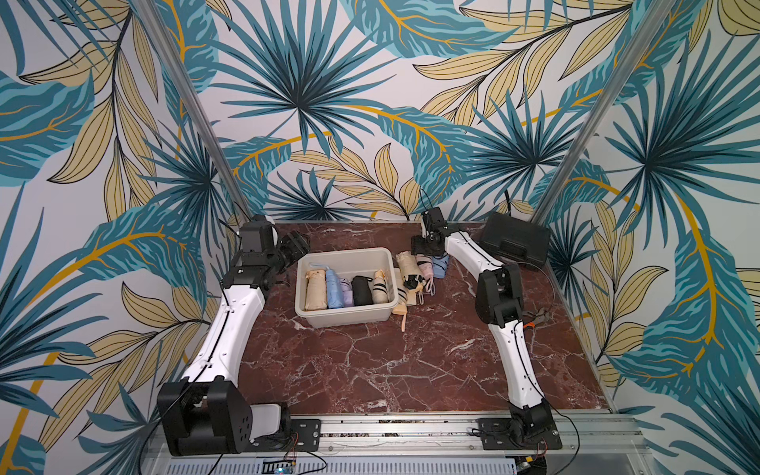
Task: Put the umbrella into the storage box
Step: Pick up the umbrella from the center of the board.
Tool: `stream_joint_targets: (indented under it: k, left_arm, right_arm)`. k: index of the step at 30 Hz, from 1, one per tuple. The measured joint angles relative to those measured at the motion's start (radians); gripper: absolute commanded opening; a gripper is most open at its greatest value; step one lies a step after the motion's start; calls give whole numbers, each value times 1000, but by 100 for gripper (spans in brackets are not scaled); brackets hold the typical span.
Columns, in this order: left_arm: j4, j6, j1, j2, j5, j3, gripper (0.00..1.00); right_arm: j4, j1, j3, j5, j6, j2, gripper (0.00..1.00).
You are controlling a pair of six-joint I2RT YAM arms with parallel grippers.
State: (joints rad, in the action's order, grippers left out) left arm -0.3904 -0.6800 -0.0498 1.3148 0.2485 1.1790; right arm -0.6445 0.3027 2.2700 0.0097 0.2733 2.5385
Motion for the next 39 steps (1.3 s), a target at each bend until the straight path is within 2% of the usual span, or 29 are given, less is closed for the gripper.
stream_joint_targets:
  k: [10, 15, 19, 23, 29, 32, 36, 39]
  left_arm:
    - [0, 5, 0, 0, 7, 3, 70]
    - [-2, 21, 0, -18, 14, 6, 71]
    - [-2, 34, 0, -60, 14, 19, 71]
    - [14, 35, -1, -122, 15, 19, 73]
    - [124, 4, 15, -166, 47, -4, 77]
    - [191, -15, 77, -160, 61, -29, 77]
    - [296, -64, 216, -117, 106, -44, 78]
    - [382, -95, 333, -74, 129, -51, 82]
  right_arm:
    - [1, -4, 16, -38, 14, 18, 41]
    - [15, -4, -11, -41, 10, -12, 32]
    - [18, -4, -67, -41, 10, -74, 30]
    - [29, -4, -153, -41, 16, -201, 28]
    - [89, -3, -356, -38, 49, -512, 27]
    - [143, -3, -461, -60, 101, -664, 27]
    - [248, 11, -600, -144, 197, -816, 27]
    - [323, 45, -669, -211, 272, -874, 27]
